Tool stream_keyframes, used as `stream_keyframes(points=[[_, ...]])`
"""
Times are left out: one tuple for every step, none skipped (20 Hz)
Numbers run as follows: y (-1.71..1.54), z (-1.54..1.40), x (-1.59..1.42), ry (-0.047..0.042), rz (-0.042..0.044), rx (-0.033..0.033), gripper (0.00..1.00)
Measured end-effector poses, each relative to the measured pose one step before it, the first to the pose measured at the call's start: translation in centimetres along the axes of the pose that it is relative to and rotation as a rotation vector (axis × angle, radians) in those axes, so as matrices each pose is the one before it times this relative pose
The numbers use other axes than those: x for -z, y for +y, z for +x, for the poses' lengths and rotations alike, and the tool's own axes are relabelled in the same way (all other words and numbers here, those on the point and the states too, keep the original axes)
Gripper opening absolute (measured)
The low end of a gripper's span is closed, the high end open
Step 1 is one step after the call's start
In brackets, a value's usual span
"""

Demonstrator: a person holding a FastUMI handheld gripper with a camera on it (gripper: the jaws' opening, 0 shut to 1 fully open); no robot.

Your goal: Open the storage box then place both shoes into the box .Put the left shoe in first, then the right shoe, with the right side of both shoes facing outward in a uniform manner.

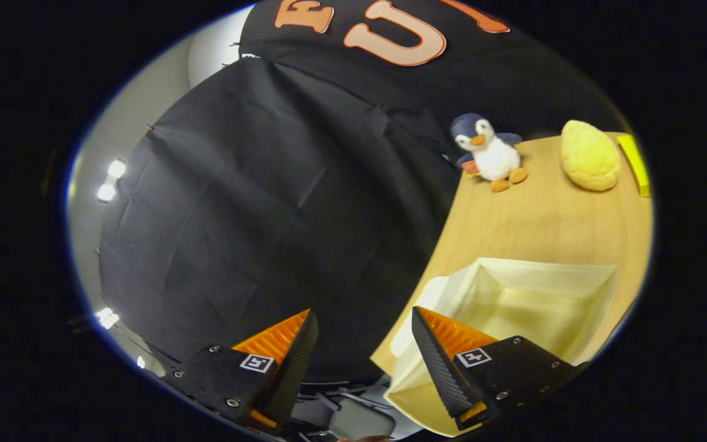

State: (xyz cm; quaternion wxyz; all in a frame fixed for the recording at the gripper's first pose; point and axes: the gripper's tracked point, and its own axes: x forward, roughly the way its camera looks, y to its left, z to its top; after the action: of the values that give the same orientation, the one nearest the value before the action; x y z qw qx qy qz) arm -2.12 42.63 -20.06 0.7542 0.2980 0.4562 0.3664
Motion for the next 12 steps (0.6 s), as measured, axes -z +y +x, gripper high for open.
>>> stream_keyframes(points=[[-2.516,-1.069,0.330,-0.00863,-0.03043,0.06153,0.92],[-2.576,-1.126,0.303,-0.00364,-0.02881,0.06008,0.92],[-2.534,-1.255,0.338,-0.00368,-0.02587,0.05988,0.92],[-2.568,-0.934,0.340,0.00222,-0.02156,0.06068,0.92],[-2.445,-0.992,0.283,0.00204,-0.01630,0.05867,0.92],[-2.576,-0.984,0.813,0.00306,-0.01110,0.05493,0.92],[-2.507,-0.775,1.116,0.00437,-0.00378,0.05132,0.92],[-2.637,-0.699,1.122,0.00799,0.00152,0.05237,0.93],[-2.365,-0.507,1.252,0.00847,0.00690,0.04641,0.92],[-2.112,-0.374,1.049,0.00892,0.01099,0.03986,0.92],[-1.828,-0.249,1.253,0.00722,0.01156,0.03592,0.93],[-1.574,-0.431,1.264,0.01034,0.01256,0.03098,0.92]])
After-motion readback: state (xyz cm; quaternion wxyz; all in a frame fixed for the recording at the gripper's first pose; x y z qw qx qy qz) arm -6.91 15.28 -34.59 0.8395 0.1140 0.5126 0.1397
